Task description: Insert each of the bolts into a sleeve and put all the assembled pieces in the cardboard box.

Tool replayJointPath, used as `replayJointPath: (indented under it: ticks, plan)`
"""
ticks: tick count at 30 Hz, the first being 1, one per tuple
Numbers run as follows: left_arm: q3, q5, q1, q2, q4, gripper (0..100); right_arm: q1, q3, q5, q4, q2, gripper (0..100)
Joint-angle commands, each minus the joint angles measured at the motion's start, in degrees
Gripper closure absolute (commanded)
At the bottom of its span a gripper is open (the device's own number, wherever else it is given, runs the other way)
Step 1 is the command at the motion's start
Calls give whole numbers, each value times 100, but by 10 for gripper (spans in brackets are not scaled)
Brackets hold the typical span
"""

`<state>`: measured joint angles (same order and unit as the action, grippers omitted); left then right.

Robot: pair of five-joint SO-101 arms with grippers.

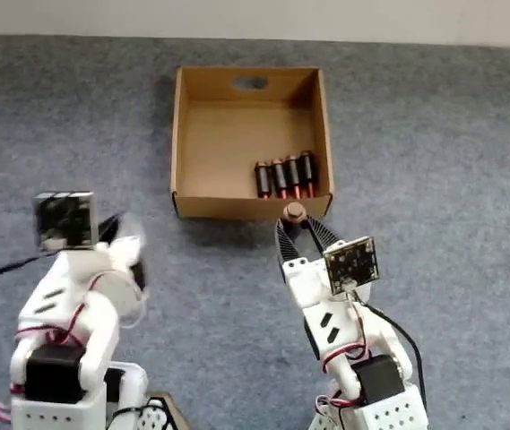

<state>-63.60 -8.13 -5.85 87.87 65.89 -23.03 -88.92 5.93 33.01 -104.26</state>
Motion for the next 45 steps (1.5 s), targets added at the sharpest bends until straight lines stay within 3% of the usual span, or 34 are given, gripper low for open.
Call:
replayJointPath:
  ticks: [1, 3, 6, 15, 21, 27, 35, 45]
  plan:
    - [-910, -9, -1367, 998, 220, 992, -31, 1270, 211, 681, -31, 989]
    - [-1376, -9, -1754, 1604, 316, 992, -31, 1842, 378, 875, 22, 989]
    - [-1930, -9, -1815, 1675, 325, 991, -31, 2563, 396, 892, 585, 989]
    - [-3037, -9, -1851, 1508, 308, 992, 4, 4418, -9, 892, 3943, 989]
    - [-3257, -9, -1851, 1508, 167, 990, 4, 5771, -457, 910, 6422, 989]
    - [-3363, -9, -1851, 1499, -9, 990, 92, 7952, -879, 1956, 8769, 991]
    - [-3363, -9, -1851, 1499, -9, 991, 207, 10932, -905, 2765, 11705, 991]
    - [-3363, -9, -1851, 1499, -9, 992, 180, 13297, -914, 2923, 14237, 991]
